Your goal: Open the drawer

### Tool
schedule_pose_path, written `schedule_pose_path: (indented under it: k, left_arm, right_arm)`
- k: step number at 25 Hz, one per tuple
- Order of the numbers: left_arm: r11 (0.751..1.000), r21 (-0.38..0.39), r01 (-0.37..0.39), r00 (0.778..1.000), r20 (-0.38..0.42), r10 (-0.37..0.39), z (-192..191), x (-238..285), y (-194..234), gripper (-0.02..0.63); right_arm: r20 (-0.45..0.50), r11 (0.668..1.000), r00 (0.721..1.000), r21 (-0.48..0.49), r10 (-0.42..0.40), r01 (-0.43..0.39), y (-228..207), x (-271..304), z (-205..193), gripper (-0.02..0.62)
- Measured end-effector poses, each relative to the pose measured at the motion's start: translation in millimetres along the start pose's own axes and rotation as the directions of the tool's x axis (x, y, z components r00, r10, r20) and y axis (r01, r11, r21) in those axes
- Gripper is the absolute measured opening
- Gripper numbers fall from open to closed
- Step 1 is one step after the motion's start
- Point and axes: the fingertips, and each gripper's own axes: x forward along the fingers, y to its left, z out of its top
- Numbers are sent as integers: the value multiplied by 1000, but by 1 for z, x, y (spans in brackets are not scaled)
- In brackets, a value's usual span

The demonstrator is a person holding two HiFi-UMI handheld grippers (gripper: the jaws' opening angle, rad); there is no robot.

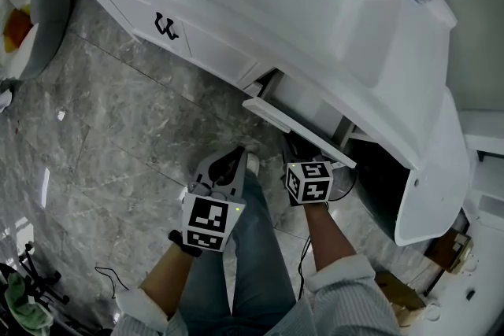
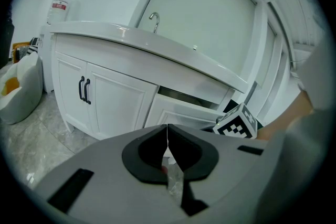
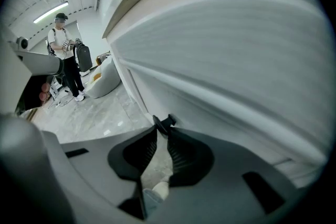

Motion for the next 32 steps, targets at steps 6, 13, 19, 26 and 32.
schedule_pose_path:
  k: [6,13,19,26,32]
  left_arm:
    - [1000,3,6,1000,-3,-6,-2,-1,-2,17]
    - [1000,3,6,1000,0,-6,-1,-2,-1,17]
    - [1000,5,8,1000,3,-8,0,-3,-1,17]
    - [1000,9,9,1000,2,-9,-3,-5,-2,17]
    - [1000,11,15,1000,7,-15,-3,-4,-6,17]
  right_arm:
    - [-6,1000,1000,-12,0,0,5,-4,-5,69]
    - [-16,1000,1000,-22,4,-4,14,-10,-14,66]
    - [-23,999,1000,-40,7,-7,20,-14,-21,63]
    - [-27,998,1000,-55,15,-16,28,-18,-28,58]
    - [-36,998,999,-68,13,-15,32,-21,-33,54]
